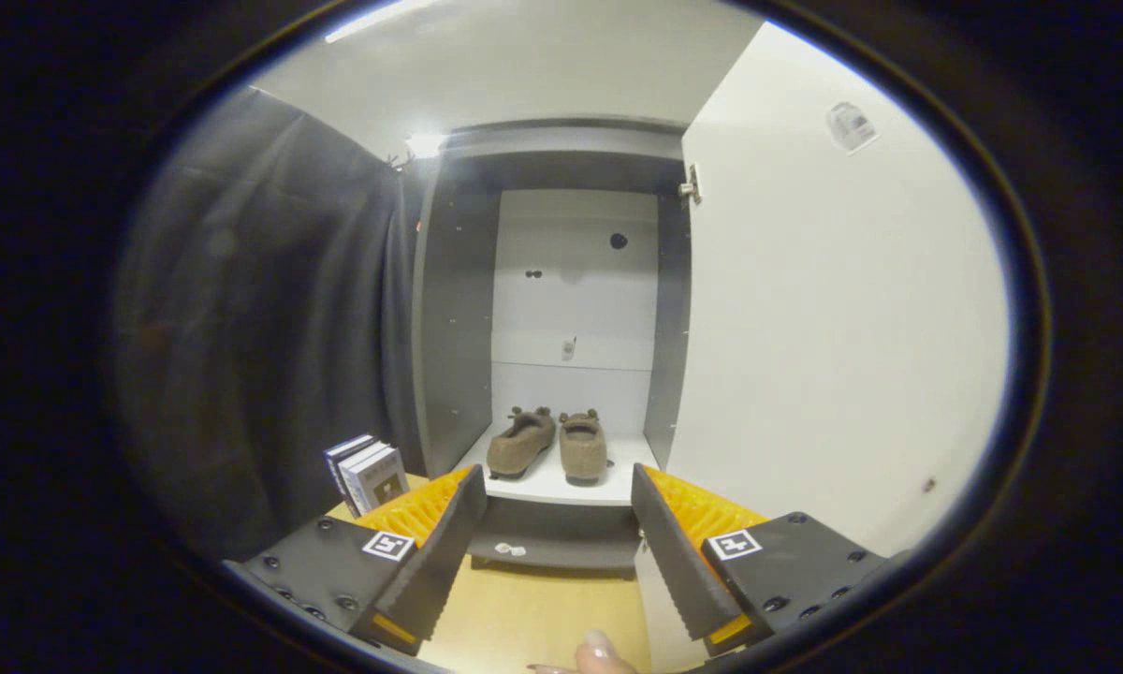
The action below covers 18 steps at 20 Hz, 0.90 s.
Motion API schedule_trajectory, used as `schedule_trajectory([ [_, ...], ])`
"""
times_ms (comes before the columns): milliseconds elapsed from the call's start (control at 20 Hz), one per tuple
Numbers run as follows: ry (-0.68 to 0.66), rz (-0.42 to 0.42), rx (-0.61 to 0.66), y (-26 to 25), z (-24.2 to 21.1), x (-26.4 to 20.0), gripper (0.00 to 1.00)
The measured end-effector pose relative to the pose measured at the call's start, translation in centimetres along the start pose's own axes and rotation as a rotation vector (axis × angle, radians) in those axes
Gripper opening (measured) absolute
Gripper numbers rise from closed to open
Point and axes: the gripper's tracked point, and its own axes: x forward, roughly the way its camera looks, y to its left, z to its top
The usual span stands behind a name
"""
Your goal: Open the shoe cabinet door, grab the shoes and put them into the shoe cabinet, then close the shoe cabinet door.
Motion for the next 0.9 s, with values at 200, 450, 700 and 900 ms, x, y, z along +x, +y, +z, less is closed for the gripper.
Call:
schedule_trajectory([
  [200, -0.033, -0.062, 0.025, -2.5, 1.0, -5.6, 0.98],
  [450, -0.015, -0.185, 0.050, -6.5, 0.0, -11.3, 0.98],
  [700, -0.017, -0.255, 0.059, -11.5, -0.2, -14.7, 0.97],
  [900, -0.025, -0.259, 0.030, -17.1, 0.2, -15.4, 0.97],
])
